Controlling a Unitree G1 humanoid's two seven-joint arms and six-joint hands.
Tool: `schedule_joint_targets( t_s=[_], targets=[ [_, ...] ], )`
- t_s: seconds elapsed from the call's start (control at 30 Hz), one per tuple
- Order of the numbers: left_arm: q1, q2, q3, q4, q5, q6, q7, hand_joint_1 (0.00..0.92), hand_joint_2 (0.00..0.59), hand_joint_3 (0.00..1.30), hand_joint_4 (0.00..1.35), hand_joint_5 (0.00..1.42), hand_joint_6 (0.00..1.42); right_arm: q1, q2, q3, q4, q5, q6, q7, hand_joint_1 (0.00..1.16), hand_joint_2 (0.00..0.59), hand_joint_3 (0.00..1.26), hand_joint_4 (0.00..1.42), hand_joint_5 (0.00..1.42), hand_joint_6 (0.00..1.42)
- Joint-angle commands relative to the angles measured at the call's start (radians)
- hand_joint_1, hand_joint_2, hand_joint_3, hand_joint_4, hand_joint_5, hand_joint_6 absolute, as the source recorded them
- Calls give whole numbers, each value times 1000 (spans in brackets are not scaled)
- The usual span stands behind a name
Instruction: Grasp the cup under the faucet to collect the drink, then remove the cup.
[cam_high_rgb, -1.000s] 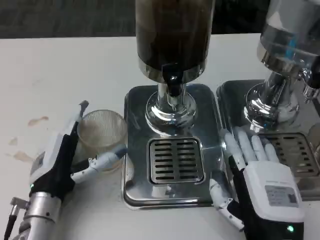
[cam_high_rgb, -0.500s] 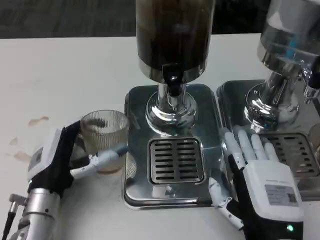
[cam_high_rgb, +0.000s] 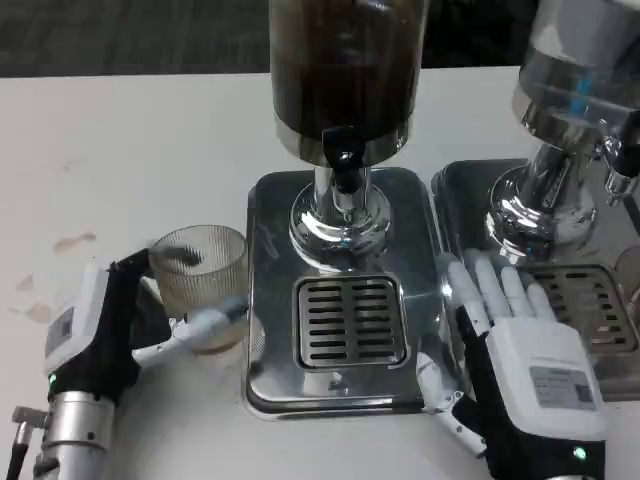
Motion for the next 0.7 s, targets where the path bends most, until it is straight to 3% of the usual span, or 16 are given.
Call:
schedule_joint_targets(
  t_s=[0.03,0.7],
  targets=[
    [6,-8,16,0,-9,-13,26,590,9,846,992,1088,1164,-7,-2,-4,9,6,-8,-1,79,533,54,0,0,15],
    [4,-16,11,-99,40,-61,71,576,40,909,1057,1158,1222,-2,-1,-9,3,0,0,-8,80,533,54,0,0,18]
  ],
)
